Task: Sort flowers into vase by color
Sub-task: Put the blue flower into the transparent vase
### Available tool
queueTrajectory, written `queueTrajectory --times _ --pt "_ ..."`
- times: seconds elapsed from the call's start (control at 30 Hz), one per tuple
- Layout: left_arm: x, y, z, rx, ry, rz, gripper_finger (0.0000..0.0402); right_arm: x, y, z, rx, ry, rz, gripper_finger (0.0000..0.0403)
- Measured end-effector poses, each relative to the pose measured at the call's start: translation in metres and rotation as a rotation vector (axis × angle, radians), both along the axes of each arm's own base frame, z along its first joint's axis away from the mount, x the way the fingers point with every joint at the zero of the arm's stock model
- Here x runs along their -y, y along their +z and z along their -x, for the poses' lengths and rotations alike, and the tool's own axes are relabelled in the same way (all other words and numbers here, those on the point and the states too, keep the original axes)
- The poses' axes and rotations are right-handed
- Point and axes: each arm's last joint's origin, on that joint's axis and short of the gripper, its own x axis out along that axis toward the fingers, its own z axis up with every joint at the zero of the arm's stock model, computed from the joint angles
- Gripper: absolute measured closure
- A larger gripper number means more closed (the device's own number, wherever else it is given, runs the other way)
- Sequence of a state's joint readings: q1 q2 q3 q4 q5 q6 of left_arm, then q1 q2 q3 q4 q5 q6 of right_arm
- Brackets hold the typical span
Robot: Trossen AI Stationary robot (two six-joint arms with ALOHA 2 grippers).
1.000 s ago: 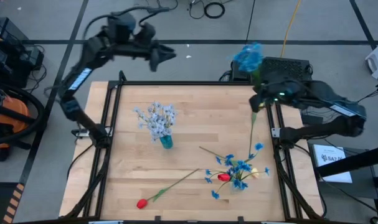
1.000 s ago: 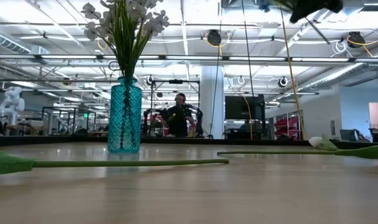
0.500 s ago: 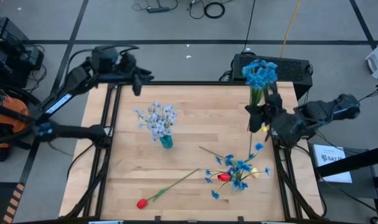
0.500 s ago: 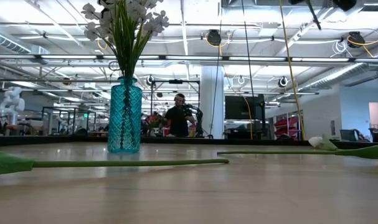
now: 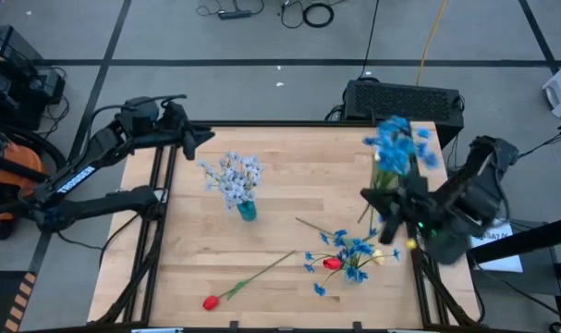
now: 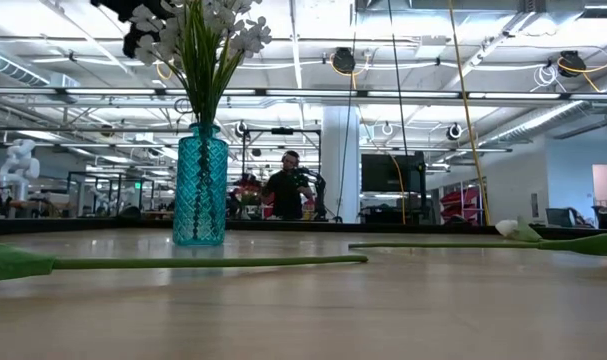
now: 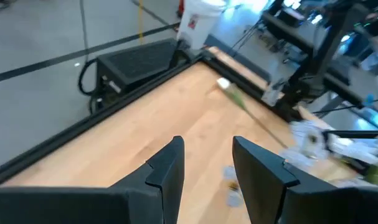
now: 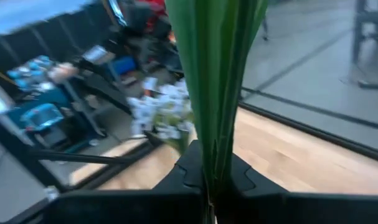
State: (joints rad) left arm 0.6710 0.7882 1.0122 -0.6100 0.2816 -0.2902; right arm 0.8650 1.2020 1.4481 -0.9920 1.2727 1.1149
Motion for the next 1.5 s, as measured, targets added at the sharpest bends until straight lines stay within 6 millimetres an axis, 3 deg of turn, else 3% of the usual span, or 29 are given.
queueTrajectory --times 0.3,0.5,0.7,0.9,1.17,1.5 --pt "0.030 0.003 0.014 0.084 0.004 0.001 0.0261 -0.067 -0.004 0.029 0.122 0.131 0.055 0.0402" --pt "0.041 -0.012 0.011 0.058 -0.052 0.043 0.0261 -0.106 -0.013 0.046 0.147 0.230 0.052 0.0402" --pt "0.048 -0.029 0.001 0.016 -0.098 0.121 0.0261 -0.138 -0.030 0.056 0.134 0.303 0.084 0.0402" --pt "0.058 -0.028 0.002 0.024 -0.057 0.102 0.0261 -0.165 -0.061 0.052 0.116 0.300 0.162 0.0402" --pt "0.062 -0.028 0.013 0.020 0.034 0.054 0.0261 -0.182 -0.105 0.047 0.101 0.286 0.147 0.0402" --pt "0.064 -0.028 0.027 0.018 0.041 0.053 0.0261 -0.160 -0.141 0.024 -0.143 0.190 0.106 0.0402"
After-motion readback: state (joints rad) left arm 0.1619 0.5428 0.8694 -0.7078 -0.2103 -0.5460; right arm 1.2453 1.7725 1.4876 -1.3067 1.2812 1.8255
